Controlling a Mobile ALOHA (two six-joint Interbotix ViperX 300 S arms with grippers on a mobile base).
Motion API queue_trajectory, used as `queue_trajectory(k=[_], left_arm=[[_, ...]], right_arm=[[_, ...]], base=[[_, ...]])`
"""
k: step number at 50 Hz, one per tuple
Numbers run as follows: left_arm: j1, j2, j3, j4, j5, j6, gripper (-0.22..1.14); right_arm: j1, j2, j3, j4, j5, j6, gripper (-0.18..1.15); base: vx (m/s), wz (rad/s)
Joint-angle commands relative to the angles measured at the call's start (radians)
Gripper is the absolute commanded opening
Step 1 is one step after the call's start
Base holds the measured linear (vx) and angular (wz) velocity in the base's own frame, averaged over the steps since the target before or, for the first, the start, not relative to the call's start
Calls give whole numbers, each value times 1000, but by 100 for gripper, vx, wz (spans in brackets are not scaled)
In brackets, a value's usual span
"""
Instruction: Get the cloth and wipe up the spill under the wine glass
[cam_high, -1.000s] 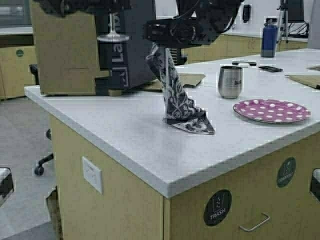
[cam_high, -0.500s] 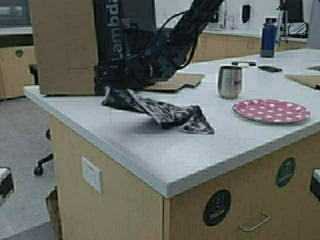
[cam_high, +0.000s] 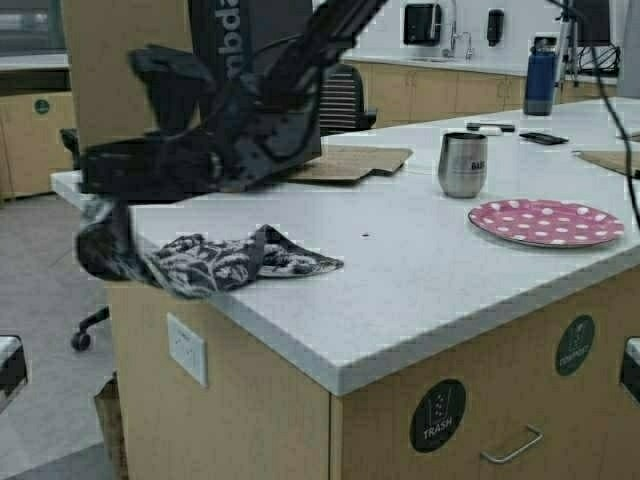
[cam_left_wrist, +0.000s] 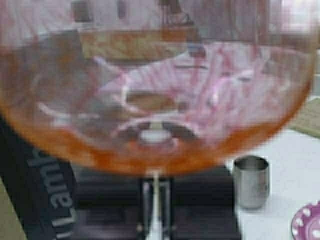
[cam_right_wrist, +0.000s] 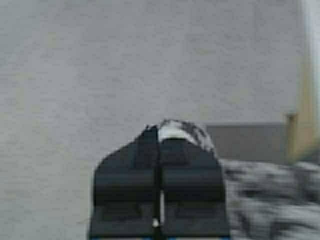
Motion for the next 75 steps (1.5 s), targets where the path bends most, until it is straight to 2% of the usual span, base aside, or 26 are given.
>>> queue_trajectory(k=[1, 9, 17, 38, 51, 75], left_arm=[[-3, 26, -25, 0, -20, 0, 16], [-3, 106, -18, -2, -101, -9, 15], [-3, 187, -15, 0, -147, -11, 15], [-3, 407, 15, 0, -318, -5, 15], [-3, 555, 18, 2, -503, 3, 15], [-3, 807, -58, 0, -661, 38, 15]], right_arm=[[-153, -87, 115, 18, -40, 5, 6], [-287, -92, 209, 28, -78, 12, 6], [-331, -78, 218, 28, -80, 11, 6], [-333, -57, 224, 26, -86, 9, 6], [-333, -57, 244, 28, -97, 9, 6], [-333, -63, 262, 28, -98, 12, 6]], base=[[0, 0], [0, 0], [0, 0], [0, 0], [0, 0], [0, 0]])
